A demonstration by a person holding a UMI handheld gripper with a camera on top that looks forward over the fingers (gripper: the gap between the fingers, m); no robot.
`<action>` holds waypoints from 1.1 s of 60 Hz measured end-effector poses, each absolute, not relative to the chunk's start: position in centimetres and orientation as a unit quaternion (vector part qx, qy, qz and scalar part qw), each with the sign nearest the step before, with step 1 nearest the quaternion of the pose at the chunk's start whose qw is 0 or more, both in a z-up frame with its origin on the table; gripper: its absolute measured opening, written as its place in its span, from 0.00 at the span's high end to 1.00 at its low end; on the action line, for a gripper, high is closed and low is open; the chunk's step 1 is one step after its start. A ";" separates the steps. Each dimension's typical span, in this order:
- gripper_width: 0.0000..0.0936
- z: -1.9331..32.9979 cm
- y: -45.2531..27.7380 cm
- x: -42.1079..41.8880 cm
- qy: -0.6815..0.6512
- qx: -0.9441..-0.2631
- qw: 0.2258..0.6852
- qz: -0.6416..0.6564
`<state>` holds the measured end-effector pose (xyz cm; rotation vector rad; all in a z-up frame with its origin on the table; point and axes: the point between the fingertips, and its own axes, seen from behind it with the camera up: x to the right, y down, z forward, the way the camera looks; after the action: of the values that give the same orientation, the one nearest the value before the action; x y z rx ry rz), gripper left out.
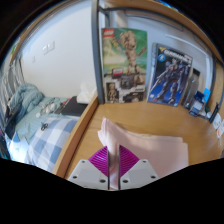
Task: Fold towel
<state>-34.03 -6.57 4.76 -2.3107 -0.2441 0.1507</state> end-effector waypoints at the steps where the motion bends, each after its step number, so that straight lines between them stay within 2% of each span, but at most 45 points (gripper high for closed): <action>1: 0.88 5.7 -6.4 -33.4 -0.092 -0.909 0.401 0.061; 8: 0.88 11.2 -5.6 -28.0 -0.032 -0.901 0.426 0.077; 11: 0.88 12.3 -5.2 -24.7 -0.014 -0.898 0.434 0.073; 16: 0.88 12.5 -5.1 -19.1 0.007 -0.897 0.439 0.045; 20: 0.87 10.2 -5.3 -15.0 0.018 -0.907 0.421 0.023; 27: 0.72 5.0 -5.6 -10.3 0.033 -0.925 0.379 0.010; 30: 0.61 3.4 -5.8 -8.6 0.032 -0.930 0.366 -0.004; 31: 0.56 3.1 -5.8 -8.1 0.031 -0.930 0.366 -0.010; 32: 0.47 3.0 -5.8 -7.5 0.031 -0.930 0.367 -0.015; 37: 0.35 3.3 -6.2 -6.1 0.034 -0.928 0.371 -0.017; 41: 0.27 5.0 -6.6 -6.0 0.041 -0.923 0.383 0.003; 42: 0.21 5.7 -6.7 -6.1 0.042 -0.922 0.385 0.007; 51: 0.12 11.8 -8.7 -5.5 0.043 -0.910 0.410 0.034; 66: 0.09 23.6 -13.5 -3.5 0.018 -0.881 0.471 0.046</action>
<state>-3.46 -13.46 23.61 -2.1583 0.0443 0.1125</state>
